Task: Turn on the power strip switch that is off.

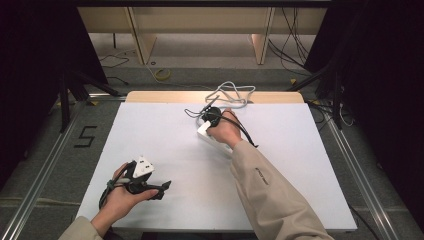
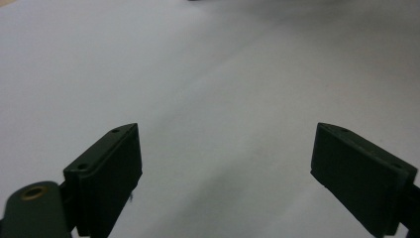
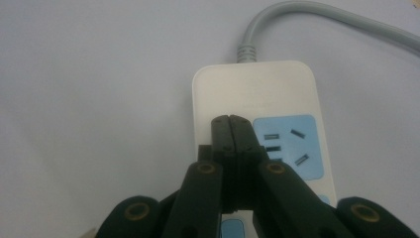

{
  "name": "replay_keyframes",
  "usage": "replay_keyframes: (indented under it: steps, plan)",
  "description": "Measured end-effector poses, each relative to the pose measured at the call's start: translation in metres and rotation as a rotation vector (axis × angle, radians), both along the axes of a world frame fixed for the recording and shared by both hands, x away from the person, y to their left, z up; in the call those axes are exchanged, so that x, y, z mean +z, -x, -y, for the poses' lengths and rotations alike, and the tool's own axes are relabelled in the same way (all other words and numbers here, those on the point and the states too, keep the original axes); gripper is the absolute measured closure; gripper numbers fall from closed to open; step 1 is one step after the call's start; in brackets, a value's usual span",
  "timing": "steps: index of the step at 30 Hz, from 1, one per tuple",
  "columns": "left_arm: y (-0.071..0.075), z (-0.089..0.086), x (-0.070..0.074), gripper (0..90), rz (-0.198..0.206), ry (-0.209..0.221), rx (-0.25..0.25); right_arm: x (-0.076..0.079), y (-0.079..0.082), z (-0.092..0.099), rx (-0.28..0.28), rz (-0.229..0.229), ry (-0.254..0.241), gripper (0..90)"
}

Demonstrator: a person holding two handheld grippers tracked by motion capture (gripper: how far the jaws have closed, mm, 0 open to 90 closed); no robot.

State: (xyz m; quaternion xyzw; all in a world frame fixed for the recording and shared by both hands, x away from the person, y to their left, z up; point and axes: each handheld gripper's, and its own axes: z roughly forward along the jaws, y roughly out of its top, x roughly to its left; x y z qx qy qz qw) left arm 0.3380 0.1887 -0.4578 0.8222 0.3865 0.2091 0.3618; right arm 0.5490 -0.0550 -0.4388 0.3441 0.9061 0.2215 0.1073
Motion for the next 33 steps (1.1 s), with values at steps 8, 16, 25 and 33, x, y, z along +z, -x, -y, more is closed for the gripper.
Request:
replay_keyframes:
  steps: [8, 16, 25, 33]
  plan:
    - [-0.0004, 0.0002, 0.0001, 11.8, 0.0, -0.001, -0.005, 0.0012, 0.0016, -0.002, 0.012, -0.003, 0.03, 90.0]
    - [-0.001, 0.0003, -0.0003, 11.9, -0.003, 0.0, -0.004, 0.0017, -0.0013, -0.0011, 0.01, 0.0, 0.007, 90.0]
    - [-0.0004, 0.0001, -0.0002, 11.9, -0.003, 0.003, -0.002, 0.0008, -0.0011, -0.0028, 0.005, -0.005, 0.014, 90.0]
    - [-0.0002, 0.0005, -0.0002, 11.9, -0.004, 0.003, -0.002, -0.0003, -0.0007, -0.0033, 0.005, 0.002, 0.017, 90.0]
